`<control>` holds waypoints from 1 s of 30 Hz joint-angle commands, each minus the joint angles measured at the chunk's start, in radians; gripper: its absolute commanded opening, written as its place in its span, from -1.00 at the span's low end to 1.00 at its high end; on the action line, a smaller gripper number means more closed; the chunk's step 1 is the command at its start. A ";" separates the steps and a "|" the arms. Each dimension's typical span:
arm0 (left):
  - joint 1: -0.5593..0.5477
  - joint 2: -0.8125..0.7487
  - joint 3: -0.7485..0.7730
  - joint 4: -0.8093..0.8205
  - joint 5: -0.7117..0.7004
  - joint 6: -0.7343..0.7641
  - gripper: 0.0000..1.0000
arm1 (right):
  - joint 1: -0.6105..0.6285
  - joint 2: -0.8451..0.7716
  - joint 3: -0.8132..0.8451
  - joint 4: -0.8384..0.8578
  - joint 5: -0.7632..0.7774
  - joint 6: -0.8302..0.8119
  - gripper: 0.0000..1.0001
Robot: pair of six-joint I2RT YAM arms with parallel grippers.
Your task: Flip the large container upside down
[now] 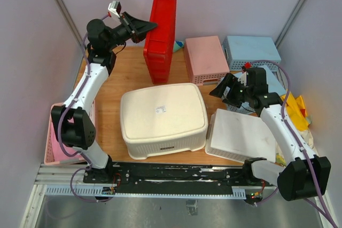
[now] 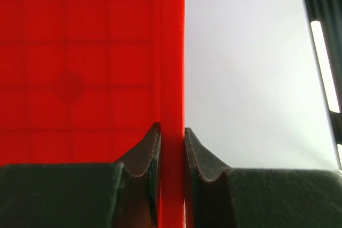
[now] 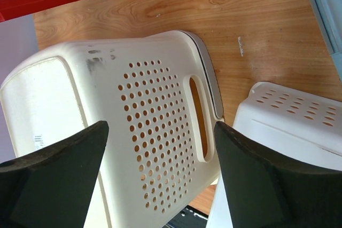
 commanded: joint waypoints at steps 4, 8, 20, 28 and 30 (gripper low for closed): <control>-0.001 -0.063 -0.103 0.561 0.007 -0.406 -1.00 | -0.023 0.027 -0.014 0.036 -0.044 0.019 0.64; 0.007 -0.087 -0.256 0.655 -0.033 -0.501 -0.99 | -0.022 0.040 -0.012 0.037 -0.055 0.022 0.64; 0.173 -0.164 -0.564 0.597 0.045 -0.452 -0.97 | -0.023 0.036 -0.019 0.038 -0.053 0.017 0.63; 0.274 -0.118 -0.545 0.434 0.162 -0.341 -0.76 | -0.022 0.054 -0.011 0.040 -0.065 0.017 0.63; 0.293 -0.106 -0.539 0.404 0.184 -0.311 -0.62 | -0.023 0.051 -0.010 0.040 -0.064 0.016 0.63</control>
